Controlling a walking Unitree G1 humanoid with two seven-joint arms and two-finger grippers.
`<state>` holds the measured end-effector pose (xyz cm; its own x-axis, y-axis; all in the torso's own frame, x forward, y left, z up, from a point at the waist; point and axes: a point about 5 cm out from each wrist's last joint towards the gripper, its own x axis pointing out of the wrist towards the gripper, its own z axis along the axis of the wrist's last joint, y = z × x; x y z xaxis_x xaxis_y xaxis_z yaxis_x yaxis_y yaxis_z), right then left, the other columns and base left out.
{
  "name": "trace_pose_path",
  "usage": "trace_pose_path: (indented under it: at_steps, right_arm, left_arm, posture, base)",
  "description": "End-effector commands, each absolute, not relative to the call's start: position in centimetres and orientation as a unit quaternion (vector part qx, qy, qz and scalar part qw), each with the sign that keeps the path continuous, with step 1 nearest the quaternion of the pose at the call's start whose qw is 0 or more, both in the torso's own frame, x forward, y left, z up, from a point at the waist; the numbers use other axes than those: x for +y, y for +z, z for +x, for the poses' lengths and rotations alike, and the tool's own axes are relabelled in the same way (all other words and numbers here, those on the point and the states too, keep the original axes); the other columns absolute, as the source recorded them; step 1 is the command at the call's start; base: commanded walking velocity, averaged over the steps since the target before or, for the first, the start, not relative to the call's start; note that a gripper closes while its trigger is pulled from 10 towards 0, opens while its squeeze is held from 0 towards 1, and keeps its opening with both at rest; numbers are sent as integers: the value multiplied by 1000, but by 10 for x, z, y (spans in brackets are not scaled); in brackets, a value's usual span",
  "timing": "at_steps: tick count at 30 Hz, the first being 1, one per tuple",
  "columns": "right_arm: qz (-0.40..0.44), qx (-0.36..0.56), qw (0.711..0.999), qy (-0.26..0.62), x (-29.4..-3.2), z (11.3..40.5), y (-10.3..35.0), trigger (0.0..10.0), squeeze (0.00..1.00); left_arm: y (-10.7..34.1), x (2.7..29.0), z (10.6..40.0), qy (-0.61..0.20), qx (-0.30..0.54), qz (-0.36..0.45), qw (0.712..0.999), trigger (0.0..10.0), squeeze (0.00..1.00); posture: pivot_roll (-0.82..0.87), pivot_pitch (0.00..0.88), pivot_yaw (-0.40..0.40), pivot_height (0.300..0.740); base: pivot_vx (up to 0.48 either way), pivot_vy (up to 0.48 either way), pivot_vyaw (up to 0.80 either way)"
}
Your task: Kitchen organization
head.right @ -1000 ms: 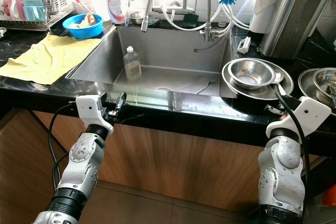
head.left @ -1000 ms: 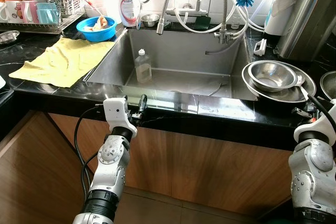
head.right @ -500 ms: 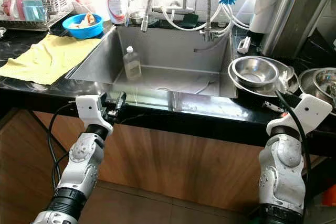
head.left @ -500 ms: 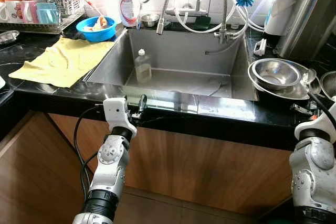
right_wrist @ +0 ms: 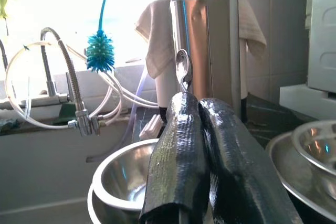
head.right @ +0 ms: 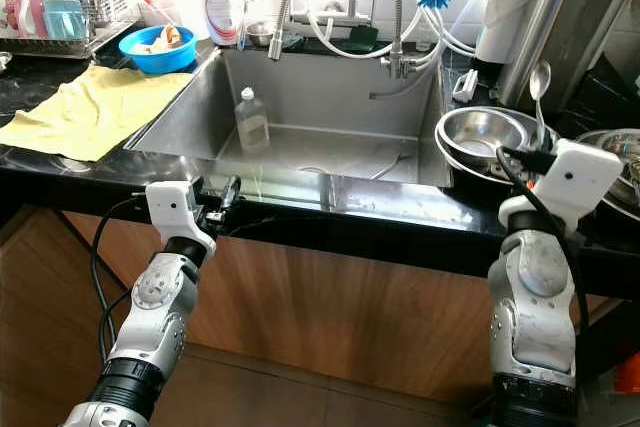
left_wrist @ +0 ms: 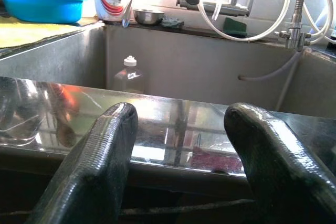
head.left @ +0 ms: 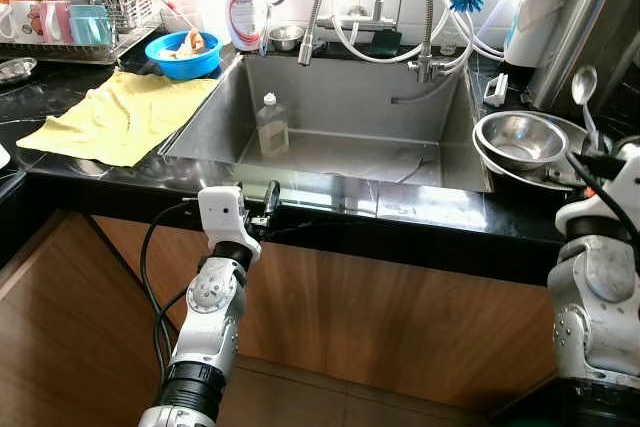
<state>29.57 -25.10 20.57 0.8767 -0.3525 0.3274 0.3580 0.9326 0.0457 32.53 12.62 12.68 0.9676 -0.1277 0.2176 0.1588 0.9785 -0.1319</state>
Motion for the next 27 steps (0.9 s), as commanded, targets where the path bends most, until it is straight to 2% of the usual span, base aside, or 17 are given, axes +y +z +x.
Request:
trace_pose_path:
  at_steps: [1, 3, 6, 15, 17, 27]
  right_arm:
    - [-21, -184, 968, -168, -248, 298, 215, 10000, 0]
    - [-18, -184, 970, -160, -246, 299, 215, 10000, 0]
    - [-21, -163, 982, -98, -235, 309, 215, 10000, 0]
    - [-26, -123, 992, -2, -228, 331, 225, 10000, 0]
    - [-48, -85, 994, 43, -220, 339, 217, 10000, 0]
    - [-51, -16, 991, 122, -206, 350, 195, 10000, 0]
  left_arm:
    - [130, 127, 327, -68, -107, -75, 989, 10000, 0]
    - [130, 127, 327, -68, -107, -75, 989, 10000, 0]
    - [130, 127, 327, -68, -107, -74, 989, 10000, 0]
    - [130, 128, 327, -66, -107, -72, 989, 10000, 0]
    - [129, 128, 327, -67, -106, -73, 989, 10000, 0]
    - [129, 129, 327, -65, -106, -72, 990, 10000, 0]
  posture:
    - [-120, 0, 25, 740]
    - [-120, 0, 25, 740]
    - [-117, 0, 24, 740]
    - [-118, 0, 23, 740]
    - [-118, 0, 22, 740]
    - [-107, 0, 16, 740]
  base:
    - [0, 0, 0]
    - [0, 0, 0]
    - [0, 0, 0]
    - [0, 0, 0]
    - [0, 0, 0]
    - [0, 0, 0]
